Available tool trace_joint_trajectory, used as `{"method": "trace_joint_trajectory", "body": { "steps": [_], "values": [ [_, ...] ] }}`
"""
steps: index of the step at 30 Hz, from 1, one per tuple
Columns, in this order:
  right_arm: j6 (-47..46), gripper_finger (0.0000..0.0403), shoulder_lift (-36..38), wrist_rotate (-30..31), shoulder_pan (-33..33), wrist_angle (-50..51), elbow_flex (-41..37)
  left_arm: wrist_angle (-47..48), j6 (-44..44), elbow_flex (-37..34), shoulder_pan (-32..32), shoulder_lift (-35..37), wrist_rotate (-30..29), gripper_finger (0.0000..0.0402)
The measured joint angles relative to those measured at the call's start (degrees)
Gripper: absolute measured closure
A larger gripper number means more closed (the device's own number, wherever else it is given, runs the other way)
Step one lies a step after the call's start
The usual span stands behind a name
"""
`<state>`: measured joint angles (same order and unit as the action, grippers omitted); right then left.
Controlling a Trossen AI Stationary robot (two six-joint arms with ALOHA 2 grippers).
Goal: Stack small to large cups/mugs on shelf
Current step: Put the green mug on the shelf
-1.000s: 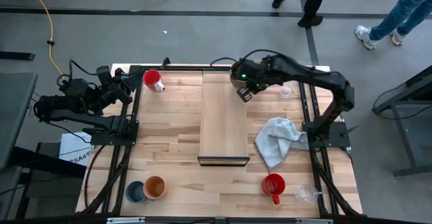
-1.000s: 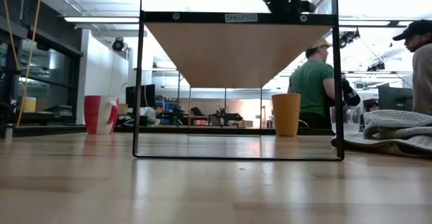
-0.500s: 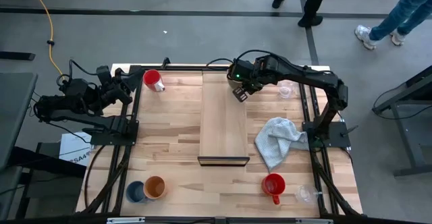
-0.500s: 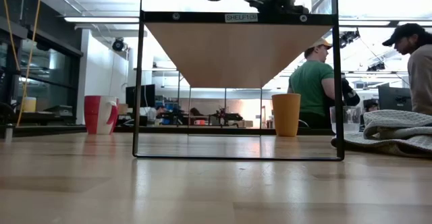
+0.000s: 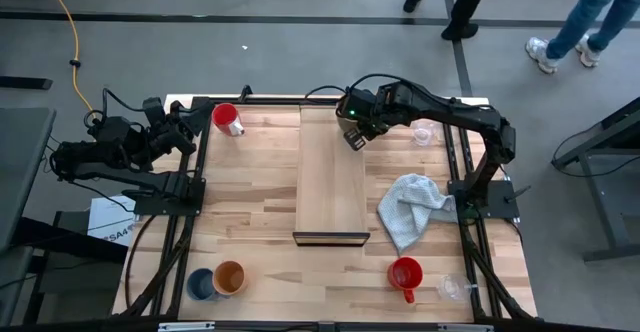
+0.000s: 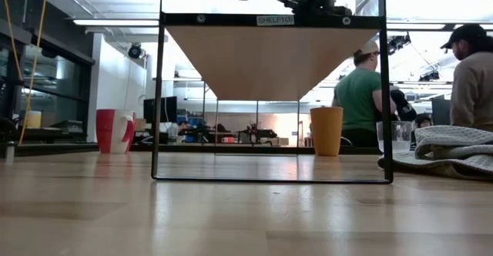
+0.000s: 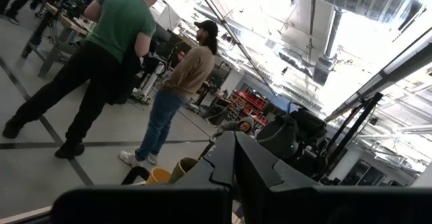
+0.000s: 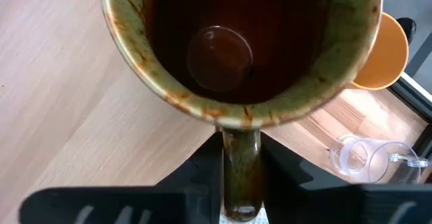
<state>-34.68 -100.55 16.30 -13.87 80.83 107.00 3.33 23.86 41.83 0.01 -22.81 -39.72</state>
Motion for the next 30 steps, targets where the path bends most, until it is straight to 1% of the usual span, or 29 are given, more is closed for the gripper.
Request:
{"method": "trace_joint_trajectory", "body": {
  "steps": [15,28,30],
  "values": [
    [-1.33,0.0313,0.0,-0.24,0.0,-1.57,-0.02,0.0,0.0,0.02,0.0,-0.02,0.0,0.0401],
    [-0.93,0.0242,0.02,-0.15,0.0,-4.65,-0.04,0.0,-0.02,0.02,0.02,0.0,0.0,0.0401],
    [-0.88,0.0235,0.02,0.78,0.0,-4.91,-0.04,0.0,-0.02,0.0,0.02,-0.01,0.0,0.0401]
  ]
}}
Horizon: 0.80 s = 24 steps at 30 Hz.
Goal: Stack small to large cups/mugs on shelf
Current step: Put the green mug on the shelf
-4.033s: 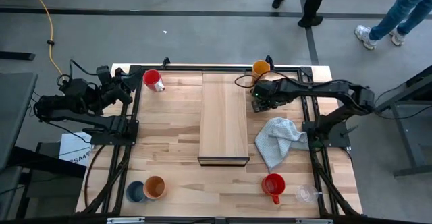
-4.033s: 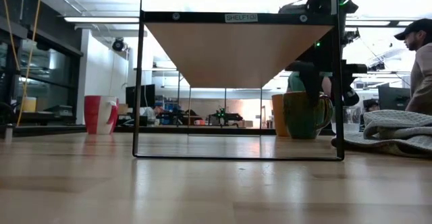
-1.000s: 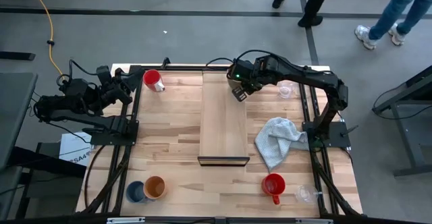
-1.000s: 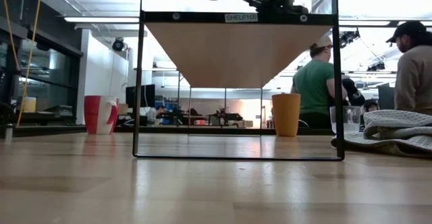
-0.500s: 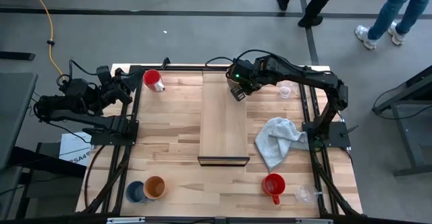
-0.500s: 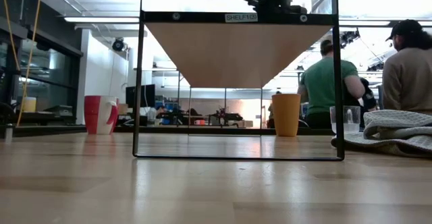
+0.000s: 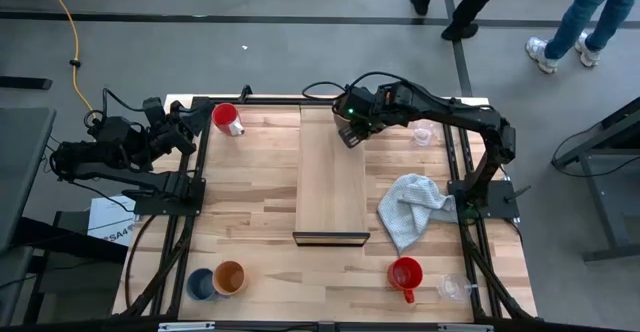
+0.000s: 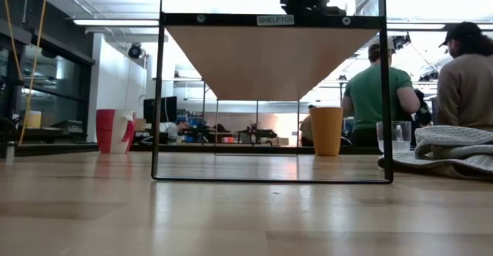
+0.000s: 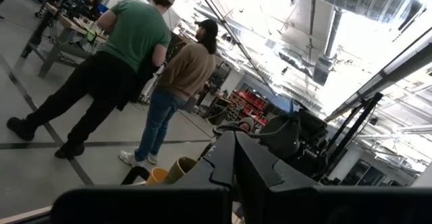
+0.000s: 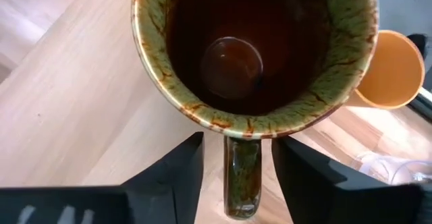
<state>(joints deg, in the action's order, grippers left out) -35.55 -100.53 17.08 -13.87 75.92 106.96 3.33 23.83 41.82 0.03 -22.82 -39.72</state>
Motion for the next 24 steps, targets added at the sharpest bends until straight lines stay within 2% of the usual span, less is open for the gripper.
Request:
{"method": "trace_joint_trajectory", "body": {
  "steps": [6,24],
  "values": [
    [0.0,0.0222,0.0,0.52,-0.02,-1.7,0.0,0.0,0.02,0.01,-0.02,-0.01,0.0,0.0401],
    [3.06,0.0221,0.21,1.46,-0.02,-1.34,-0.04,0.0,0.0,0.0,-0.01,0.01,0.0,0.0401]
  ]
}}
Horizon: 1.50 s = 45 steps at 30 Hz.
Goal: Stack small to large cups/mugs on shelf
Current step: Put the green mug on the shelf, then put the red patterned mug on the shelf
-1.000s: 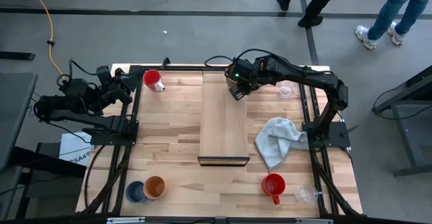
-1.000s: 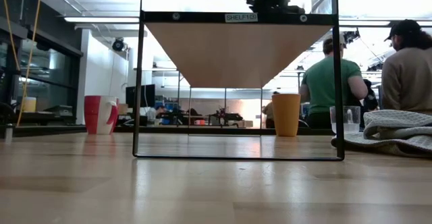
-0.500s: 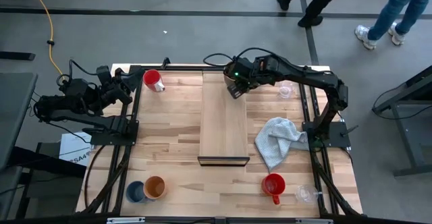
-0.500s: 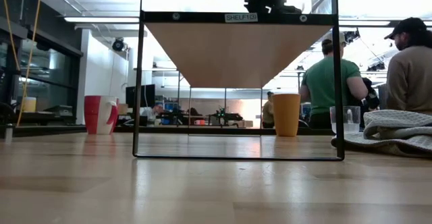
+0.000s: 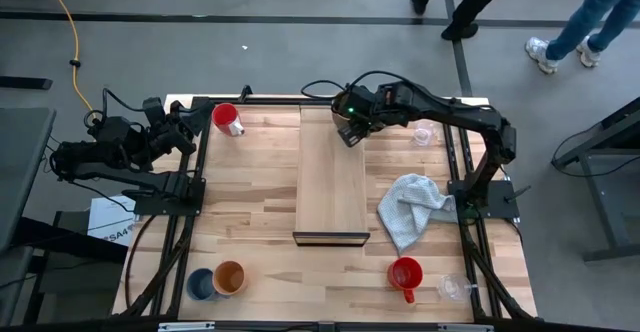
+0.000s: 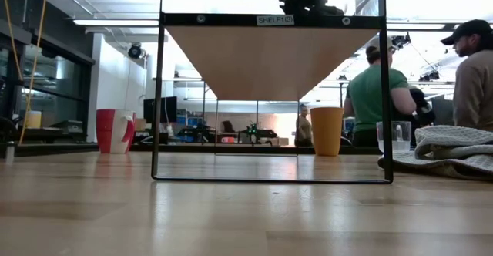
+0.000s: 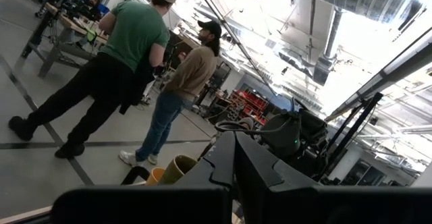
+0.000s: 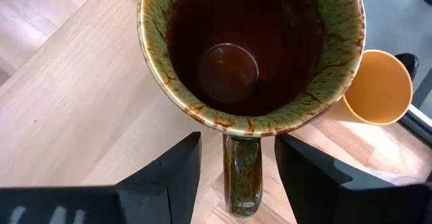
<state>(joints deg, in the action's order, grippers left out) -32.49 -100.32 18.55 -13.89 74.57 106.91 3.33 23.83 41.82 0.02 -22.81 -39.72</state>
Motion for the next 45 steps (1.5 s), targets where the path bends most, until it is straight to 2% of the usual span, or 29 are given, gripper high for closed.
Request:
{"method": "trace_joint_trajectory", "body": {
  "steps": [18,27,34,38,45],
  "values": [
    [5.65,0.0221,3.09,-1.11,1.75,3.42,0.0,0.04,0.0,0.0,0.0,0.0,0.0,0.0401],
    [5.79,0.0221,6.6,-1.1,3.27,8.32,0.0,0.06,-0.29,0.0,0.01,0.0,-0.01,0.0401],
    [5.47,0.0221,9.51,2.01,4.04,10.46,-0.89,0.08,-1.51,0.0,0.01,0.0,0.04,0.0401],
    [2.58,0.0221,14.25,2.34,5.23,10.4,-7.54,0.07,-1.51,0.0,0.01,0.0,0.09,0.0401],
    [-9.22,0.0221,29.58,1.24,8.52,3.7,-29.49,0.07,-1.51,0.0,0.0,-0.02,0.26,0.0401]
  ]
}}
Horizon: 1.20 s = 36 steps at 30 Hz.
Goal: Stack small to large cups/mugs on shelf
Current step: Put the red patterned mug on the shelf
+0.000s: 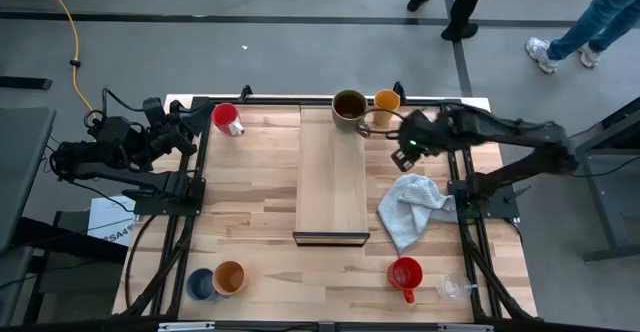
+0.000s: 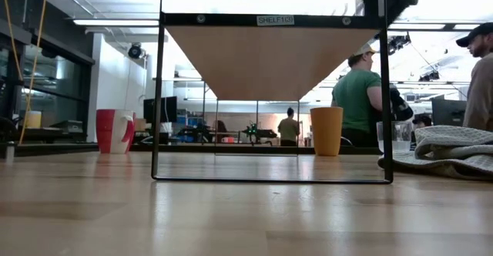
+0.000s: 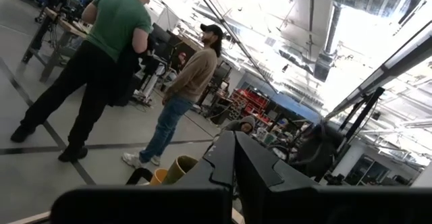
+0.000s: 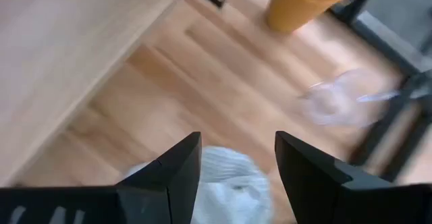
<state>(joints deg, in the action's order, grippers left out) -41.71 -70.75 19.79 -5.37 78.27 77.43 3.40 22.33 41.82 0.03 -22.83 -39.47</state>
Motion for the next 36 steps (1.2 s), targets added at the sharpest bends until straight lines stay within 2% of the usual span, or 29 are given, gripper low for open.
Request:
{"method": "trace_joint_trajectory", "body": {
  "steps": [2,5,11,14,19,22,26,31,36],
  "values": [
    [-2.62,0.0221,5.07,-1.36,0.76,-6.03,-5.8,-0.01,0.0,0.0,-0.01,-0.28,0.01,0.0401],
    [-3.1,0.0221,12.27,-2.17,1.89,-20.65,-13.03,0.35,0.0,0.0,-0.01,-1.67,1.17,0.0401],
    [5.41,0.0221,21.7,-2.36,2.49,-54.1,-24.25,5.63,0.01,0.0,0.01,-8.24,3.57,0.0401],
    [10.77,0.0221,23.54,-2.36,2.49,-62.67,-27.34,13.29,0.14,1.17,0.01,-12.41,3.56,0.04],
    [16.08,0.0221,24.04,-2.37,2.49,-63.99,-28.48,29.27,4.87,6.68,0.01,-19.69,0.39,0.0372],
    [15.74,0.0221,23.51,-2.36,2.49,-64.01,-28.5,36.67,9.6,10.16,0.01,-23.14,-1.59,0.0336],
    [16.06,0.0221,23.48,-2.36,2.49,-64.01,-28.5,41.66,19.06,12.17,-0.03,-26.36,-3.67,0.0273],
    [16.1,0.0221,23.46,-2.36,2.49,-63.99,-28.5,48.14,38.08,10.07,-2.32,-31.34,-2.81,0.0201],
    [16.09,0.0221,23.44,-2.36,2.47,-63.99,-28.5,53.7,54.63,9.13,-9.04,-38.11,0.83,0.017]
  ]
}}
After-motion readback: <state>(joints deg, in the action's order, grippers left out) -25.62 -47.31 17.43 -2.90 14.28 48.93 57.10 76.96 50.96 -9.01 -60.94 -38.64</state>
